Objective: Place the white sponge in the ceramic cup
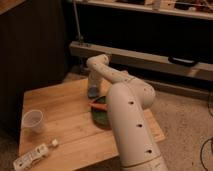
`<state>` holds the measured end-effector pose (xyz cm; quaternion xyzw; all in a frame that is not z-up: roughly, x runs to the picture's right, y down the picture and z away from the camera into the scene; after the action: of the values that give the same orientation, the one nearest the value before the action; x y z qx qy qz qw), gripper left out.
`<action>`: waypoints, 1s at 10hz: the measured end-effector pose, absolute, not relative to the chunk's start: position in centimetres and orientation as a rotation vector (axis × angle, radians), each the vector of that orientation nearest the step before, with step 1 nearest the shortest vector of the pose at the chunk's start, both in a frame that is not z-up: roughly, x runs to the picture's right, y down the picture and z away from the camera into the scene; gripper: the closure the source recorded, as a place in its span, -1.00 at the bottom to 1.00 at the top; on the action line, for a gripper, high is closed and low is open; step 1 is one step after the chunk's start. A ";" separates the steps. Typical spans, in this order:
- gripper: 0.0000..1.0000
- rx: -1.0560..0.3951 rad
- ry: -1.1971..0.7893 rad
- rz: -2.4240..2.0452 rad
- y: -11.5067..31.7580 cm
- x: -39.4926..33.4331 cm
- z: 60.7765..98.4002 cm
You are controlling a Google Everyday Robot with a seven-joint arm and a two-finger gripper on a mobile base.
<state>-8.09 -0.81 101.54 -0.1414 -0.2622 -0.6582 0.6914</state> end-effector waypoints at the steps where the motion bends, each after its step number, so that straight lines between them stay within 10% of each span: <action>1: 1.00 -0.316 -0.586 -1.471 -0.8 -8.1 101.5; 10: 1.00 -0.317 -0.589 -1.474 -0.8 -8.3 101.4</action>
<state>-8.34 -0.78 101.37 -0.1418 -0.2636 -0.6592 0.6898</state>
